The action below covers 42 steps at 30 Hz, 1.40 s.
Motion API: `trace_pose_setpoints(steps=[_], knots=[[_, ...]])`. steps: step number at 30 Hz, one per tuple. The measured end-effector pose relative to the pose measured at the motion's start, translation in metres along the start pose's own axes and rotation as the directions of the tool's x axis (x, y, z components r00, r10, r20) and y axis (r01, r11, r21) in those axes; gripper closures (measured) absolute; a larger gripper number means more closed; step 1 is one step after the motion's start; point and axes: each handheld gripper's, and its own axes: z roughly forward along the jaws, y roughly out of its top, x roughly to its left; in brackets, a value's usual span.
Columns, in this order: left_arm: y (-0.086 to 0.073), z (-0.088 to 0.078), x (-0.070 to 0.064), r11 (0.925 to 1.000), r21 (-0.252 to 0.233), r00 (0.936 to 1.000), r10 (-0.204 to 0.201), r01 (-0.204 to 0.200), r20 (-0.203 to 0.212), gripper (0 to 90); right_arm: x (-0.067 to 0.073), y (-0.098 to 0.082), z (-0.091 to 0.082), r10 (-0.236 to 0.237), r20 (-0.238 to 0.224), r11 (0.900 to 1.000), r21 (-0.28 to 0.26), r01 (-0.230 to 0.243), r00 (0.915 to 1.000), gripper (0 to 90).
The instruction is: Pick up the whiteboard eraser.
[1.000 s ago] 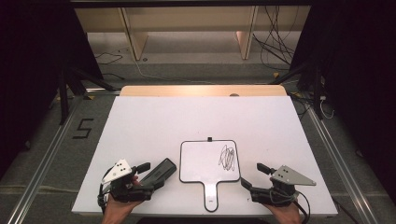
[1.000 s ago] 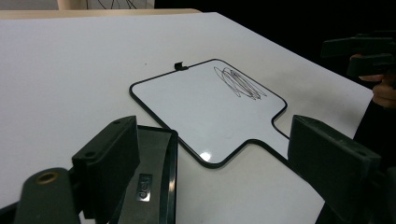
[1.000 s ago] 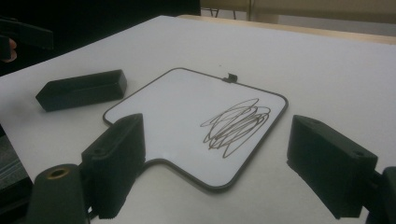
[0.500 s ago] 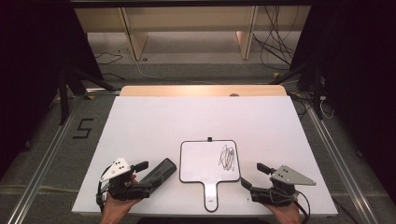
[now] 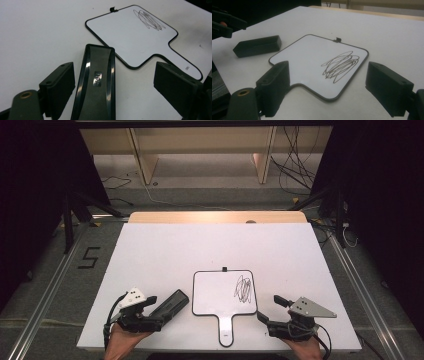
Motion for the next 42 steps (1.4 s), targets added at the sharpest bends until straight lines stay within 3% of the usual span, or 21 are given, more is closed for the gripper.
trace_pose_setpoints(steps=[8, 21, 35, 42], knots=[[0.0, 0.012, 0.004, 0.9971, 0.076, 0.9982, 0.008, -0.004, -0.059, 16.3, 0.0, 0.0, 0.001, -0.004, -0.005, 1.0, 0.004, 0.004, 1.0, 20.7], [0.002, 0.028, 0.006, 0.9832, 0.181, 0.9964, 0.036, -0.021, -0.076, 17.9, 0.0, 0.0, 0.001, 0.002, -0.008, 1.0, 0.011, -0.002, 1.0, 21.1], [-0.001, 0.037, 0.003, 0.9821, 0.186, 0.9944, 0.049, -0.031, -0.093, 20.9, -0.001, 0.0, 0.001, 0.004, -0.016, 1.0, 0.01, -0.004, 0.9999, 21.6], [-0.004, 0.039, 0.004, 0.9776, 0.208, 0.9929, 0.053, -0.03, -0.107, 24.8, -0.001, 0.0, 0.001, 0.009, -0.02, 1.0, 0.011, -0.009, 0.9998, 21.9]])
